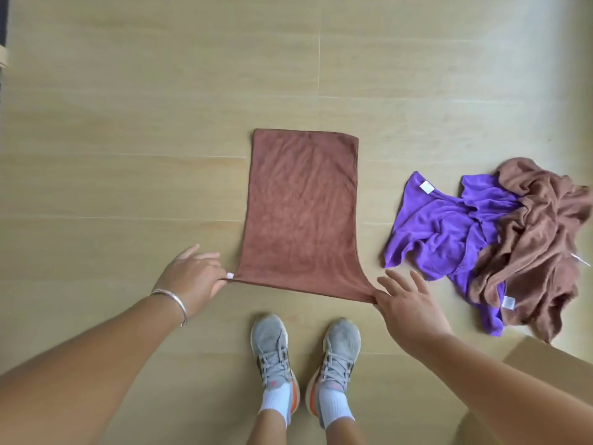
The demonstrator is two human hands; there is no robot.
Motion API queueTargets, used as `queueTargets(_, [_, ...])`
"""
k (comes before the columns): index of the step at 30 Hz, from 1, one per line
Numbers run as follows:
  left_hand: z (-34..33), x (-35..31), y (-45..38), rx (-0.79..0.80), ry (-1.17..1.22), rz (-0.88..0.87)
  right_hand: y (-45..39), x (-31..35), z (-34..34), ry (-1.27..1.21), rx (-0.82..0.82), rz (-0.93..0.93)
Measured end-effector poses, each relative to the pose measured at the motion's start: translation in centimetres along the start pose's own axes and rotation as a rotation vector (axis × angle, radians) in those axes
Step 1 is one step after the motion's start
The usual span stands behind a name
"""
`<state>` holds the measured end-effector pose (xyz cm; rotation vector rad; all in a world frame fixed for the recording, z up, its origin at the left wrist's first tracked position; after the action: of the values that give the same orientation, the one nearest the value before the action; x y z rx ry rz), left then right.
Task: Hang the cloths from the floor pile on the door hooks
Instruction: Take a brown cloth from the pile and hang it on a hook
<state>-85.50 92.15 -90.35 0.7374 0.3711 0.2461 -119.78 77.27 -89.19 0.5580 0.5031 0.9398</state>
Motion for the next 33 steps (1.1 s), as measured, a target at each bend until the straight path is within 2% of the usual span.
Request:
queueTargets(3, [-2.7,0.7,-0.7,0.003,0.039,-0.050,-1.0,0.6,-1.9,0.014,-0.008,-0.005])
queueTargets(8, [-3.2,2.8,-3.8,-0.202,0.110,-0.070,-6.7,-0.8,-2.2,-0.084,-0.157,-0.073])
queueTargets(13, [0.1,5.3,-11.5,-0.440,0.135,-0.097,-15.7,-4.5,-1.6,-0.211,-0.393,-0.220])
queueTargets(18, [4.4,7.4,-21.8,-0.643,0.116,-0.141,-25.4,-9.2,-1.3,-0.330,-0.513,-0.350])
queueTargets(21, [5.8,8.5,-27.7,-0.714,0.080,-0.156,-30.7,-11.7,-1.8,-0.334,-0.556,-0.416])
queueTargets(27, [5.2,10.1,-38.1,-0.844,0.020,-0.078,-40.7,-13.6,-4.6,-0.314,-0.552,-0.530])
queueTargets(30, [3.5,9.9,-41.1,-0.891,0.097,-0.009,-43.6,-13.0,-6.2,-0.355,-0.577,-0.576])
queueTargets(32, [1.6,8.8,-41.1,-0.878,0.182,-0.065,-43.2,-11.7,-7.1,-0.361,-0.628,-0.516])
queueTargets(33, [0.1,8.0,-40.5,-0.844,0.158,-0.135,-42.4,-10.5,-7.6,-0.312,-0.637,-0.424])
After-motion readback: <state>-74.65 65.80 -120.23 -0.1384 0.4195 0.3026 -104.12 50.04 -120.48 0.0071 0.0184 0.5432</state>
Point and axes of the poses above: each hand's wrist, its own y-axis away from the middle knuckle, its own z-axis out of the back of the hand, x = y × z, the point moved 2 cm from there along -y, towards the middle knuckle, and after that the axes turned 14 degrees about y, right-handed, at the moved point
